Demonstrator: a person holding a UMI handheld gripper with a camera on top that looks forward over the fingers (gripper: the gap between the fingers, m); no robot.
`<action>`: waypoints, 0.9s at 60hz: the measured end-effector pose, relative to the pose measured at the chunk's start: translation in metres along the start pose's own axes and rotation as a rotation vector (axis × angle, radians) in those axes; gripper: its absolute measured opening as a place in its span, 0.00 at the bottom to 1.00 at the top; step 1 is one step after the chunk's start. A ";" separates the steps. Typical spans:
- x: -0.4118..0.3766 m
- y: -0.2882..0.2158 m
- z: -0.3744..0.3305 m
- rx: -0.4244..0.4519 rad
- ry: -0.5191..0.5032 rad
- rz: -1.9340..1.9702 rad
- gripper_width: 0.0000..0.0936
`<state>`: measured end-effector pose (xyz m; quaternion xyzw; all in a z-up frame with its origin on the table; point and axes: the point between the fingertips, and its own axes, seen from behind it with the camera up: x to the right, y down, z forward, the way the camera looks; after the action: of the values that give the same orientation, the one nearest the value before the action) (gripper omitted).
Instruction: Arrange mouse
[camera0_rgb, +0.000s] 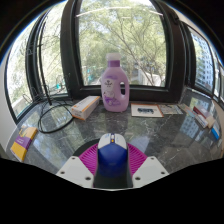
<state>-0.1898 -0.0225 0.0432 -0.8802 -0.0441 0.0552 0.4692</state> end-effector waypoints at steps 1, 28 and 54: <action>-0.003 0.006 0.003 -0.012 0.000 -0.011 0.42; -0.019 0.018 -0.031 -0.059 0.093 -0.047 0.91; -0.057 0.004 -0.211 0.048 0.151 -0.053 0.91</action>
<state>-0.2166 -0.2054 0.1598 -0.8688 -0.0305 -0.0226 0.4937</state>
